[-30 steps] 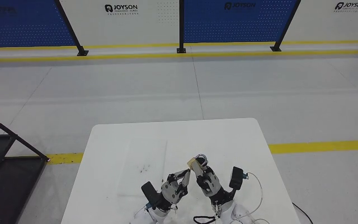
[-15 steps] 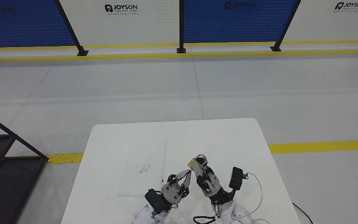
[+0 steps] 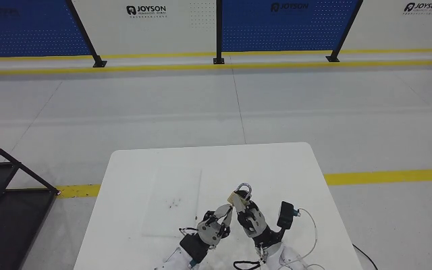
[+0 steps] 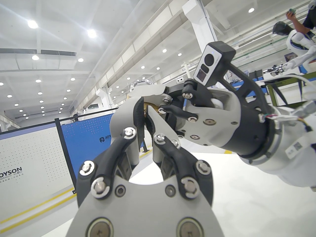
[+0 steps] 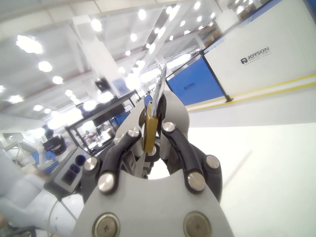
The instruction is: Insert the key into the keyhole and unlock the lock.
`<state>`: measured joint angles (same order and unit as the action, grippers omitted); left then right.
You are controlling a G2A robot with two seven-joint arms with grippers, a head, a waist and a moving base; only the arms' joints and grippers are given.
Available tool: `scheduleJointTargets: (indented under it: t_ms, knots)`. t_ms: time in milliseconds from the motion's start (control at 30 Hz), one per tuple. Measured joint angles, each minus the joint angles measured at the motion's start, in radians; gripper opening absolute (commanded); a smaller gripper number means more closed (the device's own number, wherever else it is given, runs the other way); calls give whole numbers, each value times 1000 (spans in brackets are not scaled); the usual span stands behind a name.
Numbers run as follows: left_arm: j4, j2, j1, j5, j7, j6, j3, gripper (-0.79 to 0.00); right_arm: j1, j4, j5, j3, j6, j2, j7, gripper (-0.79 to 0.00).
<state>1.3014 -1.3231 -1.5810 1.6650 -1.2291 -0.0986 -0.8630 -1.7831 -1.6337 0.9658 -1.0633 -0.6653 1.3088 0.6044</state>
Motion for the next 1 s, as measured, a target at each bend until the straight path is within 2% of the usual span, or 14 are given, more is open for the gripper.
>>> scheduleJointTargets:
  t_ms: [100, 133, 167, 400, 600, 700, 833, 1000]
  knots:
    - [1, -2, 1, -21, -19, 10, 2, -449, 1, 0, 0, 0, 3, -1, 1, -785]
    - [2, -2, 1, -32, -24, 23, 3, -179, 1, 0, 0, 0, 6, -1, 1, -785]
    - [3, -2, 0, -41, -27, 36, 3, -3, 2, 0, -1, 0, 7, -1, 1, -785]
    - [27, 11, -25, -103, -45, 170, -17, 0, 13, 5, -17, 0, 19, -1, -2, -785]
    - [54, 40, -75, -184, -62, 351, -86, 0, 35, 24, -49, 3, 44, 2, -26, -785]
    - [69, 64, -111, -245, -51, 486, -152, 0, 66, 52, -79, 18, 80, 7, -79, -785]
    - [90, 104, -174, -321, -1, 659, -282, 0, 134, 111, -133, 79, 147, 22, -226, -785]
    - [121, 148, -259, -365, 93, 780, -455, 0, 226, 187, -144, 196, 273, 54, -402, -785]
